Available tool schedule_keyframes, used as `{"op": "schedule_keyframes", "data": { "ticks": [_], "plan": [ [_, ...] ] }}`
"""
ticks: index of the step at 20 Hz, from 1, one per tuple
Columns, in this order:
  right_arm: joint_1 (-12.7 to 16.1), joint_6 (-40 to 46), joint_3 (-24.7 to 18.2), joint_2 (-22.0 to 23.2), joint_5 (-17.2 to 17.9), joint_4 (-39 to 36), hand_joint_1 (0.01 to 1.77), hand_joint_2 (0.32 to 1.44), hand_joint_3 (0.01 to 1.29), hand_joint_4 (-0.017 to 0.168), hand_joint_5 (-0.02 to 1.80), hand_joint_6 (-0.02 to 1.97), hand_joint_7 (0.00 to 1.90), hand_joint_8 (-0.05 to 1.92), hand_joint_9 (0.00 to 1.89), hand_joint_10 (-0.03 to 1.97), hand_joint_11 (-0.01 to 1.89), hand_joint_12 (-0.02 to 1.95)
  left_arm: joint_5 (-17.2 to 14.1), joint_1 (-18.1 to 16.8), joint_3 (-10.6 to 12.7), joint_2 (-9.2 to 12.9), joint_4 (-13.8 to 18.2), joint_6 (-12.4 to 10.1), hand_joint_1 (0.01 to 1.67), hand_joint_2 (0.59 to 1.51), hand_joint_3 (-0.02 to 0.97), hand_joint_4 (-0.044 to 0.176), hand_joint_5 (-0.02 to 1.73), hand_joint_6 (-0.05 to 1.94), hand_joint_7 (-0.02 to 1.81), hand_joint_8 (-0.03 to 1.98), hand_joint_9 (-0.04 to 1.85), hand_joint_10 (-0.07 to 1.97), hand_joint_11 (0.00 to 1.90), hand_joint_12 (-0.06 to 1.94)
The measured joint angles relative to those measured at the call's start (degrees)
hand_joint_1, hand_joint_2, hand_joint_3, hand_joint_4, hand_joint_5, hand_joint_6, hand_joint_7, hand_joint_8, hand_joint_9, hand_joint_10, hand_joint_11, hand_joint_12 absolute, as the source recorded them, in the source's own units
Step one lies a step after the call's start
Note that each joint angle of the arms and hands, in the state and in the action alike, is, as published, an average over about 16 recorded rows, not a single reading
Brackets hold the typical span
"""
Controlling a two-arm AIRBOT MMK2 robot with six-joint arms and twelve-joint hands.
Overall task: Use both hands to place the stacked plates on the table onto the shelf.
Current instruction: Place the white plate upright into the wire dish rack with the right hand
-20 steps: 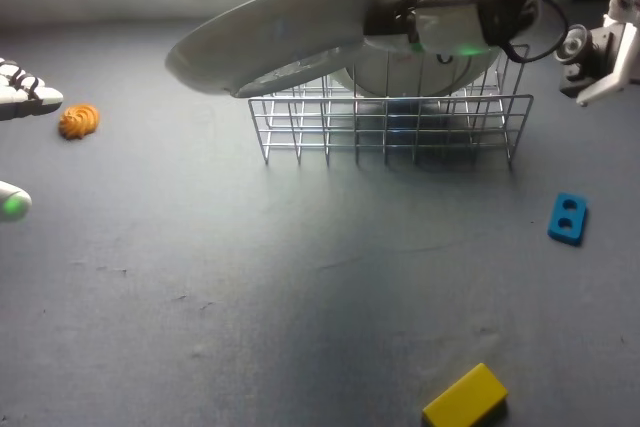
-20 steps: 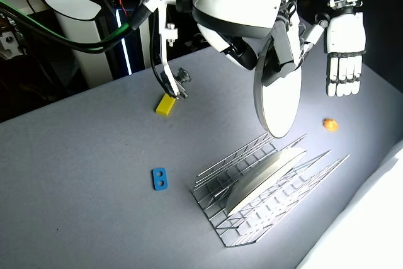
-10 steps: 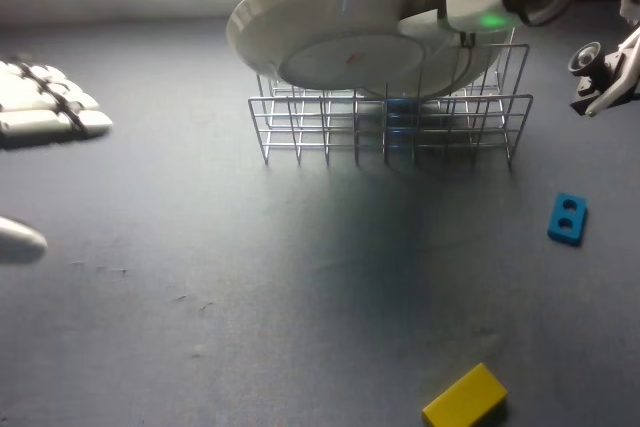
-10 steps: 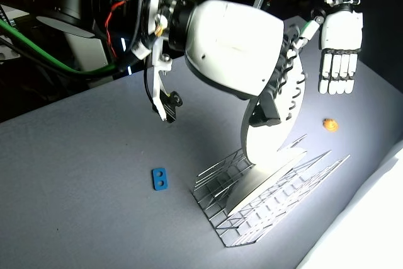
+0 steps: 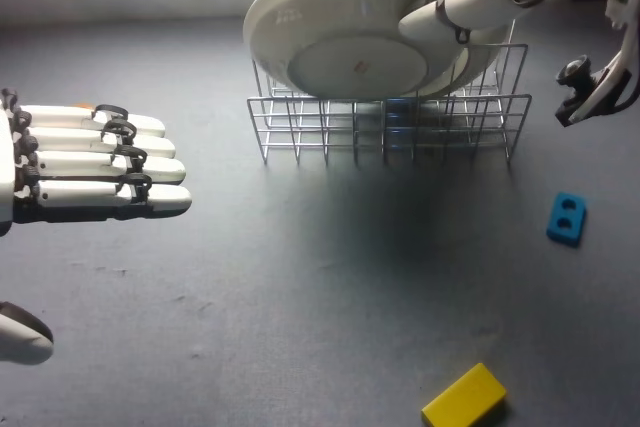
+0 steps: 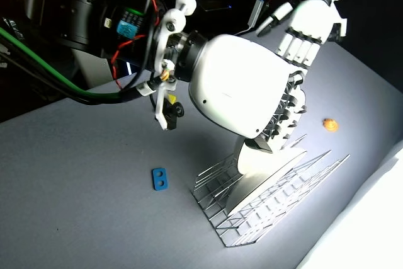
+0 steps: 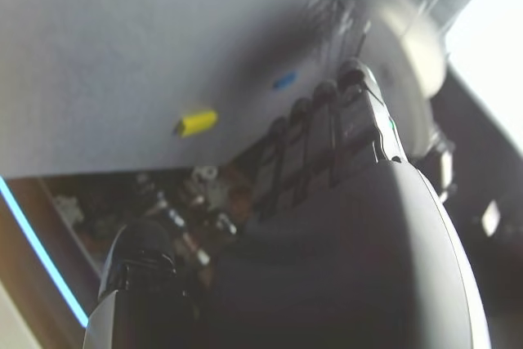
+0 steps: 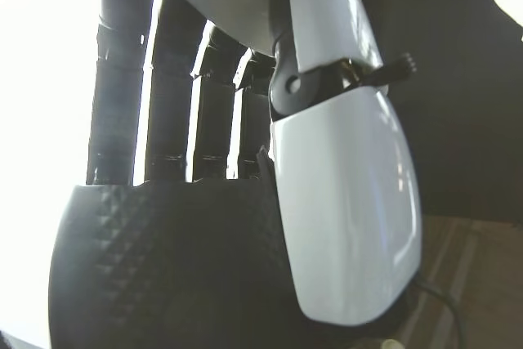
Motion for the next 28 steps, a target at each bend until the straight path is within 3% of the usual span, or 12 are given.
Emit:
{"op": "schedule_keyframes", "data": {
  "ticks": [5,11,22,25,28],
  "plan": [
    [-0.2,-0.2,2.4,-1.5,-1.3,3.3,1.35,0.99,0.01,-0.007,0.83,1.03,1.00,0.97,0.99,1.03,0.91,1.10,-5.6,-1.2,-1.3,0.4,2.1,-0.1,0.01,1.148,0.019,0.001,0.02,0.00,0.03,0.01,0.02,0.02,0.02,0.01],
    [-1.1,-0.3,4.7,-2.7,-2.3,5.5,1.35,0.99,0.01,-0.007,0.83,1.03,1.00,0.97,0.99,1.04,0.91,1.11,-8.7,-4.3,-3.4,1.4,4.7,-0.2,0.01,1.149,0.019,-0.001,0.02,0.00,0.03,0.01,0.02,0.02,0.02,0.01],
    [-4.0,-0.3,7.1,-3.9,-2.8,6.3,1.33,1.01,0.01,-0.007,0.82,1.06,0.96,1.01,0.98,0.98,0.87,1.15,-7.8,-16.2,-6.9,2.0,13.5,-1.0,0.01,1.147,0.019,0.000,0.03,0.00,0.03,0.01,0.02,0.02,0.02,0.01],
    [-4.6,-0.3,7.5,-4.1,-2.9,6.4,1.29,1.03,0.01,-0.006,0.79,1.03,0.94,0.90,0.95,0.87,0.81,1.17,-7.4,-19.2,-7.2,1.6,16.0,-1.6,0.01,1.147,0.019,0.001,0.03,0.00,0.03,0.01,0.02,0.02,0.02,0.01],
    [-4.8,-0.3,7.7,-4.2,-3.1,6.3,1.24,1.03,0.01,-0.005,0.77,0.86,0.91,0.73,0.92,0.74,0.74,1.20,-7.4,-21.3,-7.5,1.3,17.5,-2.5,0.02,1.147,0.019,0.002,0.03,0.00,0.02,0.01,0.02,0.02,0.02,0.01]
  ]
}}
